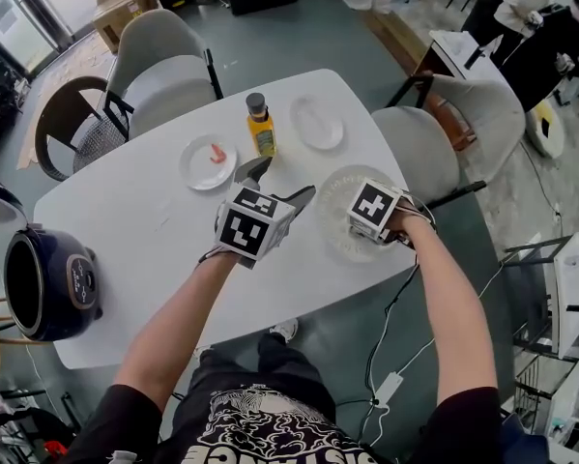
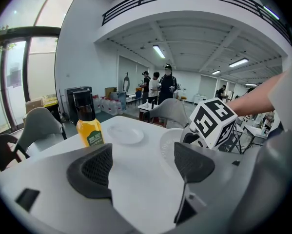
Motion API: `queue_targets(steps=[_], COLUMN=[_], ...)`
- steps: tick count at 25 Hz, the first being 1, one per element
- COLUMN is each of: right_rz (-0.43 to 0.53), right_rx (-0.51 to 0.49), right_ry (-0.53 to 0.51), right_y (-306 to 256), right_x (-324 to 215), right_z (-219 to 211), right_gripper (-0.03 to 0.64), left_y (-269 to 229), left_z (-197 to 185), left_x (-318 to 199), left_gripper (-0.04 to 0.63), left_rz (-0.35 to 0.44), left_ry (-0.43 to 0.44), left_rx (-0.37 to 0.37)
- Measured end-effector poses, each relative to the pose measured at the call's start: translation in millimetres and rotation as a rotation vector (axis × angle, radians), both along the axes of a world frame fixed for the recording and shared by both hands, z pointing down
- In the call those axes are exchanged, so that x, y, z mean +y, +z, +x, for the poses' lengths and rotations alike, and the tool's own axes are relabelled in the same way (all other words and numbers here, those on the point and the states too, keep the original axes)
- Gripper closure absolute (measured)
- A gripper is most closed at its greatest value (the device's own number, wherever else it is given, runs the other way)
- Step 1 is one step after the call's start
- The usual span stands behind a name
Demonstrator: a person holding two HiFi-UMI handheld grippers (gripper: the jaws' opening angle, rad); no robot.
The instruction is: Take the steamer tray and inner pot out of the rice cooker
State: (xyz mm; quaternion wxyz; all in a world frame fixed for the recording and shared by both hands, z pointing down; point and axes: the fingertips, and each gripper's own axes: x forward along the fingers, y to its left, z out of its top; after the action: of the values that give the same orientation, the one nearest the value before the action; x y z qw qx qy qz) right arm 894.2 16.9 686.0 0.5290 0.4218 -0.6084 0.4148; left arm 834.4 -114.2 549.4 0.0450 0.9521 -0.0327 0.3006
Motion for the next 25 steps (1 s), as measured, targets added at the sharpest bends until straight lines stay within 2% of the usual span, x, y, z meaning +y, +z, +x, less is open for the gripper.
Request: queue_targets(steps=[8,15,20,22,25], right_rz=[0.019,0.033,0.036,0.073,0.195], right_rx=[0.008,0.014,0.035,0.026,-0.053], right_ry=[0.038,0.012,0.021,0.016,0.001], right_y=[-2.8,-10.0,-19.5,-26.1,-49.7], right_x=[5.4,4.3,1.6,-4.5,-28.0], right_z=[1.5,-0.8,1.2,-0.3,-19.8], right_gripper=[0.296,0.267,0.275,0.278,0.284], left_y=[-12.6,-23.1,-23.1,-26.0,-36.5], left_z=[-5.2,-15.9,-22.8,-25.3,-30.7], left_x=[-1.5,-7.6,-11.3,-14.2,-20.9], left_gripper=[0.21,0.21,0.21,0.21,0.21], left_rz=[0.017,0.031,0.031,0.031,0.039], left_ry=[-0.017,-0.041,-0.046,-0.054,-0.072], left_rx=[0.011,0.018,0.015,0.019,0.037])
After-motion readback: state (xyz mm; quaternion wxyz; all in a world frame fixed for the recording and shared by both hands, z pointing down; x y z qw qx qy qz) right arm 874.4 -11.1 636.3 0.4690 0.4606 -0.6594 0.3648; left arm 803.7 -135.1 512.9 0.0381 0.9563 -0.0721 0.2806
